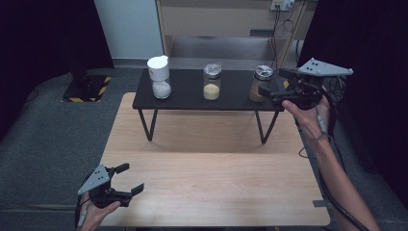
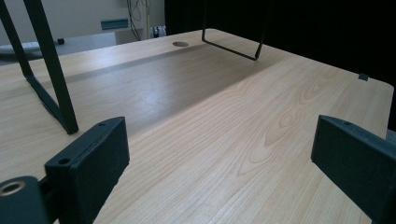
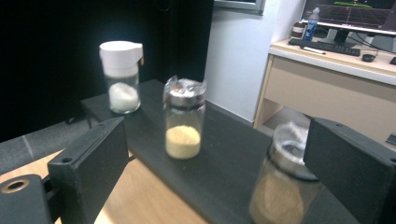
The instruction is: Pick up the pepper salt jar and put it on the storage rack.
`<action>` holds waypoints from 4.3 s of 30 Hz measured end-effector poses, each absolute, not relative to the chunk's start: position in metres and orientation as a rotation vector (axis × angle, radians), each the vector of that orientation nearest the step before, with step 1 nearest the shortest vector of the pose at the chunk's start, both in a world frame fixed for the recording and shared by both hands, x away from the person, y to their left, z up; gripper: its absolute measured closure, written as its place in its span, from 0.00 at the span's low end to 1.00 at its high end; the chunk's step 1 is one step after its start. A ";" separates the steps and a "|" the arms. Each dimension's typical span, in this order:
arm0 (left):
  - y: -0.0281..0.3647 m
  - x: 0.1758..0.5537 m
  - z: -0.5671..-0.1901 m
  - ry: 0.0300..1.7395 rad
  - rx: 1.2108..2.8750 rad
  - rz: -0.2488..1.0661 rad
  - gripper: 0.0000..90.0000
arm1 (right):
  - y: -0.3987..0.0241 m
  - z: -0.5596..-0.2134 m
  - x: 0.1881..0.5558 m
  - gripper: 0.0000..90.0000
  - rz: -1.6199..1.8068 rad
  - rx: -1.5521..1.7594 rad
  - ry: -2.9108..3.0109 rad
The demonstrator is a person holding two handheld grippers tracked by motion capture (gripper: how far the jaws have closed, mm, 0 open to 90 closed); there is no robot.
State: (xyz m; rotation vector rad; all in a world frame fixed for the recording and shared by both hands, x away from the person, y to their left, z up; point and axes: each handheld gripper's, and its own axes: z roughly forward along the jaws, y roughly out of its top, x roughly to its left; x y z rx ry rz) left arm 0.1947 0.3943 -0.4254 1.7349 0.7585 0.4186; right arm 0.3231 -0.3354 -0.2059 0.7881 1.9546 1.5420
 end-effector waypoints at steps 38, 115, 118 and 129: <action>0.394 0.194 -0.425 0.763 1.735 0.420 0.03 | -0.352 -0.281 0.245 0.08 1.596 0.730 2.023; 0.395 0.193 -0.427 0.749 1.721 0.431 0.03 | -0.369 -0.404 0.198 0.07 1.517 0.938 1.992; 0.395 0.193 -0.427 0.743 1.721 0.433 0.04 | -0.370 -0.406 0.198 0.07 1.526 0.943 1.986; 0.395 0.193 -0.427 0.728 1.717 0.435 0.04 | -0.373 -0.408 0.201 0.07 1.543 0.945 1.988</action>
